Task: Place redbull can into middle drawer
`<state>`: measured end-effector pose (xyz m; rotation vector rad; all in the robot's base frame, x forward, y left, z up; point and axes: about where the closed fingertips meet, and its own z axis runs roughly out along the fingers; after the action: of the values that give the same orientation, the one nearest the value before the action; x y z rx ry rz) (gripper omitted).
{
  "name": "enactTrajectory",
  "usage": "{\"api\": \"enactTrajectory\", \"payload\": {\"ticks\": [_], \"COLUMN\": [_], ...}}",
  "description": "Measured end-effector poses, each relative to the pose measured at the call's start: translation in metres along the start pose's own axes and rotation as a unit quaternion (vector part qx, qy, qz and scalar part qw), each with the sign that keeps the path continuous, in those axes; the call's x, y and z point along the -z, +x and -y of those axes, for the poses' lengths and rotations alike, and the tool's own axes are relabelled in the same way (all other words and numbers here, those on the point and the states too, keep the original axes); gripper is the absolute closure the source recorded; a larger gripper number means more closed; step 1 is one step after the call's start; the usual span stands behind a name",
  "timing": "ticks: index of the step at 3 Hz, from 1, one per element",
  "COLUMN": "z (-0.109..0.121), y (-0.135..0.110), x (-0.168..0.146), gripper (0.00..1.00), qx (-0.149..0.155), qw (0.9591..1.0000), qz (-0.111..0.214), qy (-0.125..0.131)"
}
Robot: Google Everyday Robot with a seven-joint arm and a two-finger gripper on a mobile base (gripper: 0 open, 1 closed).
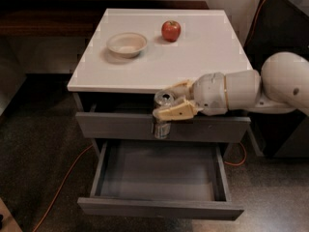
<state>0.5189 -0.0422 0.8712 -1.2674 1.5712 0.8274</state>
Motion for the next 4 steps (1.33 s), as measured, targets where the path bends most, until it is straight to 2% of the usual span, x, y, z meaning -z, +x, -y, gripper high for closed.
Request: {"api": "enactTrajectory", "payload": {"ticks": [2, 3, 4], "z": [-0.008, -0.004, 0.008], "y": [0.101, 0.131, 0.21], "x": [-0.023, -0.03, -0.038], "gripper": [1.0, 1.0, 1.0], "qx": [-0.006, -0.003, -0.015], "qw": [0.9986, 0.998, 0.9964], "qz": [-0.04, -0.044, -0.034], "qy": [0.033, 0.046, 0.076]}}
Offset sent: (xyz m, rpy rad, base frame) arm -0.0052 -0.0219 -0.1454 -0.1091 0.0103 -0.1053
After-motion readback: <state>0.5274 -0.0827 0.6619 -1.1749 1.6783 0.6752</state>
